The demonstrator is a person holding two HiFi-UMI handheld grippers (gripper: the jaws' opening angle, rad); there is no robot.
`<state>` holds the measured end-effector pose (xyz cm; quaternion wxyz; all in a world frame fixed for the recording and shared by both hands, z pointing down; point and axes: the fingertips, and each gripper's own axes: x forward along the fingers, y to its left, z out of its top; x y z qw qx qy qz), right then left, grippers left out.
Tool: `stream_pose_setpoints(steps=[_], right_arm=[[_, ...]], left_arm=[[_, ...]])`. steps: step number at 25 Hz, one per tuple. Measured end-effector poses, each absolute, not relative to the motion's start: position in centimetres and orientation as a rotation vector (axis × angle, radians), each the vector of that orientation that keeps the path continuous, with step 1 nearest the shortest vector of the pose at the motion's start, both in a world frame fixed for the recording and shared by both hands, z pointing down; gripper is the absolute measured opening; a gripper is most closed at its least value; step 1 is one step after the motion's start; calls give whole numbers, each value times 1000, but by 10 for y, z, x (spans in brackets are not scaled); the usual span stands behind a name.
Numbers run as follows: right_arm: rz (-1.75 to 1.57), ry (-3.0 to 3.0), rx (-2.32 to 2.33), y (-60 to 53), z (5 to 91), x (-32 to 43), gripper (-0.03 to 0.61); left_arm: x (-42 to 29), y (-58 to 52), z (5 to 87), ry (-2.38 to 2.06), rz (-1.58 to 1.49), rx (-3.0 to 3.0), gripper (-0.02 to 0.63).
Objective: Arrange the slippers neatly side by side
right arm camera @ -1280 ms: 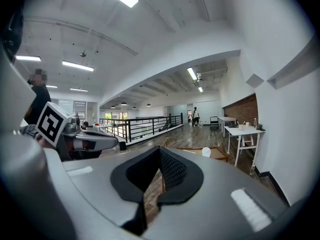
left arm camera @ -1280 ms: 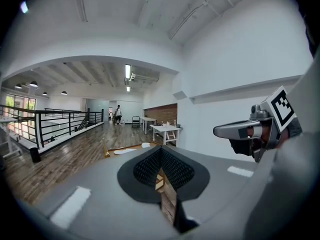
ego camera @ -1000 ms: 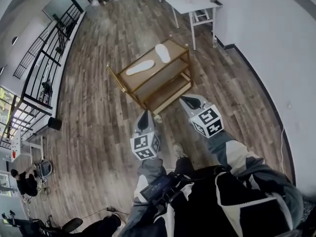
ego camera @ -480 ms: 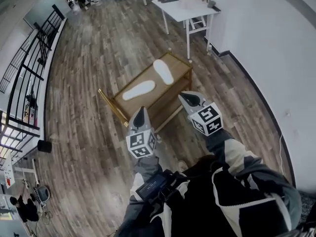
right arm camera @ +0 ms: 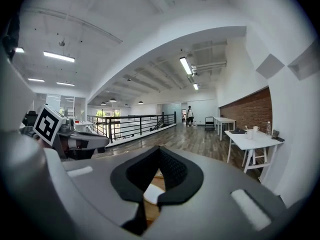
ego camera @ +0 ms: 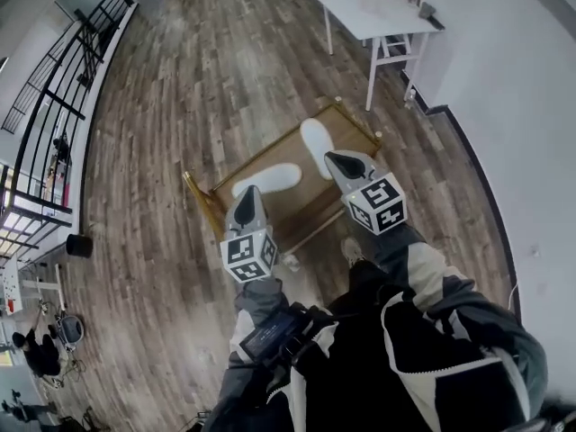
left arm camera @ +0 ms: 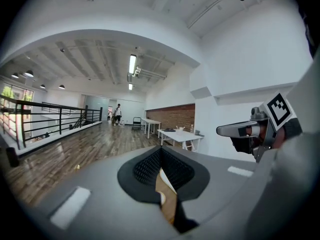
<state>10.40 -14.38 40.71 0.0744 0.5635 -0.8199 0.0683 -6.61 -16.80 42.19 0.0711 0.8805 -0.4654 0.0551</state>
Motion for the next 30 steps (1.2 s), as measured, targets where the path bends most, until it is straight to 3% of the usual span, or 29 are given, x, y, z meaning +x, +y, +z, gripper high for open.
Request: stream_pose_setpoints(steps=[9,18,25,30], right_arm=[[193,-2567,1456,-284,405,120,5],[249,-2529,1419,-325,423,109,5],[430,-2279,1360,-342,527,141,6],[603,-2065,1239,-345,619,162,115]], left_arm=[[-53,-269,418,-1616,172,2492,6],[-67,-313,428,-1603,173,2454,6],[-57,-319,450,-1512,206,2463,6],[-47,-316,477,-1438,272,2469,6]])
